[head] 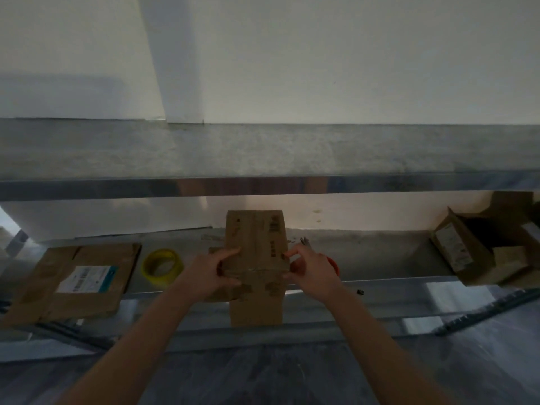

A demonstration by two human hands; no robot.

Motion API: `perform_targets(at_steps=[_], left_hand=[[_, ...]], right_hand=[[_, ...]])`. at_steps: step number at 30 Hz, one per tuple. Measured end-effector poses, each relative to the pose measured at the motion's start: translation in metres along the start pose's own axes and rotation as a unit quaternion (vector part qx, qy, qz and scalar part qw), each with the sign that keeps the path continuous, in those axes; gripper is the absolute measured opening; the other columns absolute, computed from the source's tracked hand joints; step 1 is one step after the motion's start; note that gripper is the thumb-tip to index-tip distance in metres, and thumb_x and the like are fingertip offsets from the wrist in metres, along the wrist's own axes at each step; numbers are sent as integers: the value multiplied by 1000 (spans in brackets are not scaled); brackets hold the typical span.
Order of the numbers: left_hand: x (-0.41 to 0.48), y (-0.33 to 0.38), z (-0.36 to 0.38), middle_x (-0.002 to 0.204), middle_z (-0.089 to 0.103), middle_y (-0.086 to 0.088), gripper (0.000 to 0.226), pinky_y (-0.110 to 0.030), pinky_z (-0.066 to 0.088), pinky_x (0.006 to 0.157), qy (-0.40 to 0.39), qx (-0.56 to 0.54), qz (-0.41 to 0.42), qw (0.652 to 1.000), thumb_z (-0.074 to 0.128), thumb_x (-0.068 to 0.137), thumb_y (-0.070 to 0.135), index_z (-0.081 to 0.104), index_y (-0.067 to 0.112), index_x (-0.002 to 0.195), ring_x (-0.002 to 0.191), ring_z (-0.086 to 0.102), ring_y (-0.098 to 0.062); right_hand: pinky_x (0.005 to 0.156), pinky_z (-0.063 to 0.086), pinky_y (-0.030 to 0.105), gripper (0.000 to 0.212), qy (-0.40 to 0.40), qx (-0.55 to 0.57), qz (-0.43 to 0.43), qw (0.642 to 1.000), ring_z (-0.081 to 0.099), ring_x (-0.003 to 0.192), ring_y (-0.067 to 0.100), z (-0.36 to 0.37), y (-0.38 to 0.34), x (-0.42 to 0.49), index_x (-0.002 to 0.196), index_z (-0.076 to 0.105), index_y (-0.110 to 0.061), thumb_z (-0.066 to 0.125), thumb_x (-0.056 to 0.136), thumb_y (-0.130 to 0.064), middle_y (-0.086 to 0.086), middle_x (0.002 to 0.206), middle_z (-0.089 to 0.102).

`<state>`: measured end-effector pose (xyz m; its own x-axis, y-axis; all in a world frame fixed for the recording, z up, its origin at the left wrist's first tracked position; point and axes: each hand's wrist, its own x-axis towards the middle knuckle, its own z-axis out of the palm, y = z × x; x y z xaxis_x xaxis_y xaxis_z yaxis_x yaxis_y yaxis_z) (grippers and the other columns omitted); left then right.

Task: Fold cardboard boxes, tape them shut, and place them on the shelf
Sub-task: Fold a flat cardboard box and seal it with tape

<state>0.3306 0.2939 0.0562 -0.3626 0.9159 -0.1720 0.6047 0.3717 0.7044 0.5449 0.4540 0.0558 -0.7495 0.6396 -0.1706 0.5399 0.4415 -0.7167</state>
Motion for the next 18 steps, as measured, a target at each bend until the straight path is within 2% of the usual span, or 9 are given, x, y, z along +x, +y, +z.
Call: perform_targets(at_steps=[2, 4, 8, 12, 15, 17, 18], left_hand=[[-1, 3, 6, 131, 58, 6, 71, -27, 42, 105, 38, 23, 7, 999, 76, 77, 32, 44, 35, 140, 115, 56, -9], [-4, 3, 14, 131, 60, 1, 67, -28, 44, 102, 68, 60, 11, 996, 71, 82, 34, 41, 35, 142, 113, 59, -12], [-11, 1, 15, 129, 60, 2, 72, -24, 44, 101, 55, 59, 4, 997, 70, 82, 35, 33, 40, 143, 109, 60, -10], [-10, 0, 19, 128, 62, 2, 66, -21, 46, 96, 95, 75, 13, 993, 70, 83, 32, 37, 42, 140, 106, 62, -10], [-10, 4, 16, 122, 65, 3, 63, -21, 49, 92, 77, 53, -8, 996, 62, 82, 51, 41, 40, 140, 100, 63, -9], [-8, 9, 5, 116, 64, 5, 66, -26, 51, 89, 50, 28, -29, 998, 47, 79, 70, 41, 43, 139, 95, 62, -7], [-4, 11, -1, 119, 62, 6, 66, -29, 51, 90, 47, 8, -36, 998, 45, 79, 71, 40, 43, 139, 97, 61, -7]], right_hand=[[65, 43, 5, 37, -1, 10, 4, 1000, 64, 77, -7, 0, -2, -2, 107, 51, -33, 78, 82, -30, -9, 93, 72], [62, 40, 2, 36, 22, 4, 10, 1000, 62, 76, -4, 1, -5, -2, 111, 51, -31, 76, 85, -28, -8, 97, 70], [61, 42, 3, 37, 27, 1, 21, 999, 63, 78, -1, 4, -5, -3, 114, 53, -27, 76, 84, -28, -6, 102, 71], [63, 42, 3, 39, 54, -5, 19, 998, 63, 77, 0, 9, -5, -5, 118, 56, -25, 75, 84, -31, -7, 101, 71], [69, 51, 11, 39, 91, 38, 30, 995, 63, 78, -1, 19, -5, -7, 117, 53, -27, 74, 85, -28, -13, 95, 67], [75, 56, 19, 43, 105, 125, 52, 985, 64, 86, -1, 28, 0, -15, 115, 49, -29, 77, 83, -24, -17, 96, 64], [77, 55, 19, 44, 105, 185, 69, 975, 64, 92, 1, 34, 2, -21, 114, 49, -28, 78, 82, -23, -15, 100, 64]])
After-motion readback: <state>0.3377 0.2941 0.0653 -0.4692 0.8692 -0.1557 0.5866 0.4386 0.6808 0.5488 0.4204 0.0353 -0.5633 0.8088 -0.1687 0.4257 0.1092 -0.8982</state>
